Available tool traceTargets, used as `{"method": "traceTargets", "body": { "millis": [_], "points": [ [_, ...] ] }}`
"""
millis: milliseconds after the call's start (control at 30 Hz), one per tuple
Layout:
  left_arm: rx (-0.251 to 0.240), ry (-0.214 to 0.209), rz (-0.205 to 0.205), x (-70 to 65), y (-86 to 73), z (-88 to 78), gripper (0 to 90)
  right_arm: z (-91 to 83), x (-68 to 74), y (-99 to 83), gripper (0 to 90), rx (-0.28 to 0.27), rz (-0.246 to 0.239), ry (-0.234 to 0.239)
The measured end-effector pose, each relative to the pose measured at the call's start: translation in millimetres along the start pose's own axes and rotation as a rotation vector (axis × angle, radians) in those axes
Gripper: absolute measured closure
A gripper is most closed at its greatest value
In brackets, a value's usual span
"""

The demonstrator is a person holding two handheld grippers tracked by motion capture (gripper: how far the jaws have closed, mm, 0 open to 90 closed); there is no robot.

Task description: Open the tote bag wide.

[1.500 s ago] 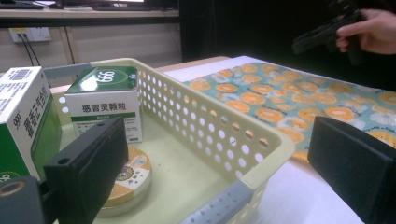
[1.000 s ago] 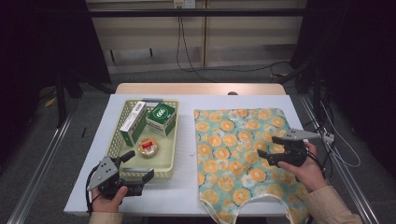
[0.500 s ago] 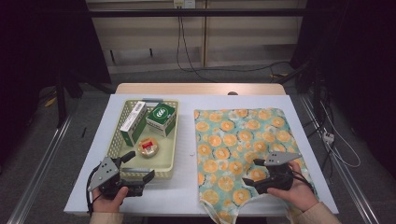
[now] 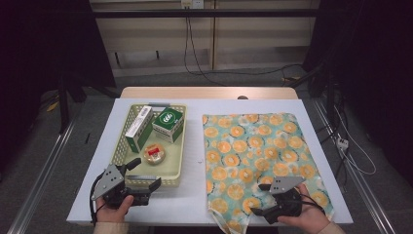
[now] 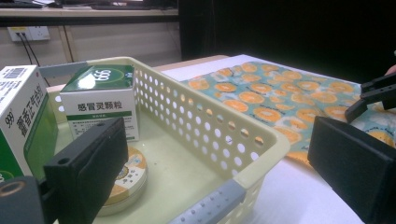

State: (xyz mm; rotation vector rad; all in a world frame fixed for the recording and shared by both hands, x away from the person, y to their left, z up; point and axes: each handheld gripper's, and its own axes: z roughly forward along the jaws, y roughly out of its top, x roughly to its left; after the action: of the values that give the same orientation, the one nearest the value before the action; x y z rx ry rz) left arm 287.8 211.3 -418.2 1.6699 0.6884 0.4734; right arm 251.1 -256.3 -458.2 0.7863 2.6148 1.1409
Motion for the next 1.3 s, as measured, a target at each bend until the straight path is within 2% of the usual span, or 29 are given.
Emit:
{"method": "traceTargets", "body": {
  "millis": [100,267,367,400,433,567,633,767,800,900,1067,1100,1167,1200,1300],
  "points": [
    [0.003,0.001,0.002,-0.2,0.4,0.3,4.8,-2.8,2.8,-1.6,34.5,-0.015,-0.05,0.041],
    [-0.001,0.0,-0.003,-0.8,0.8,0.3,4.8,-5.6,3.5,-2.3,36.6,-0.006,-0.074,0.062],
    [0.001,-0.002,0.002,-1.0,0.9,0.9,4.8,-5.1,4.5,-1.9,47.5,-0.012,-0.068,0.057],
    [-0.001,-0.002,0.0,-1.2,1.1,1.0,4.8,-5.1,4.5,-1.9,47.5,-0.012,-0.068,0.057],
    [-0.001,-0.002,0.002,-1.5,1.5,0.6,4.9,-5.4,4.7,-0.8,72.5,-0.02,-0.074,0.068],
    [-0.002,0.0,0.004,-2.0,2.0,0.4,4.9,-3.9,5.0,2.0,79.5,-0.009,-0.073,0.067],
    [-0.006,-0.001,0.004,-2.8,2.4,0.6,4.9,-1.2,4.3,3.6,90.0,-0.009,-0.067,0.074],
    [-0.003,-0.002,0.005,-2.8,2.5,1.0,4.9,-0.6,5.1,5.3,90.0,-0.002,-0.066,0.066],
    [-0.004,0.0,0.002,-3.1,2.4,1.3,4.9,-0.2,5.1,5.1,90.0,-0.014,-0.045,0.055],
    [-0.004,-0.002,0.012,-2.6,3.2,1.1,5.0,1.4,3.2,5.8,90.0,-0.026,-0.027,0.039],
    [-0.007,0.001,0.007,-2.1,3.3,1.1,5.0,11.9,-7.5,17.2,90.0,-0.049,0.014,0.018],
    [-0.005,0.0,0.006,-1.9,3.1,1.1,5.0,13.7,-9.5,19.5,90.0,-0.059,0.019,0.027],
    [-0.008,-0.001,0.006,-1.7,3.0,0.6,5.0,15.3,-12.4,24.2,90.0,-0.062,0.019,0.016],
    [-0.008,-0.001,0.012,-1.1,3.1,0.2,5.0,16.4,-13.2,25.9,90.0,-0.056,0.018,0.028],
    [-0.009,0.004,0.005,-0.8,3.1,-1.1,5.0,15.4,-13.7,27.5,90.0,-0.084,0.023,0.018]
  ]
}}
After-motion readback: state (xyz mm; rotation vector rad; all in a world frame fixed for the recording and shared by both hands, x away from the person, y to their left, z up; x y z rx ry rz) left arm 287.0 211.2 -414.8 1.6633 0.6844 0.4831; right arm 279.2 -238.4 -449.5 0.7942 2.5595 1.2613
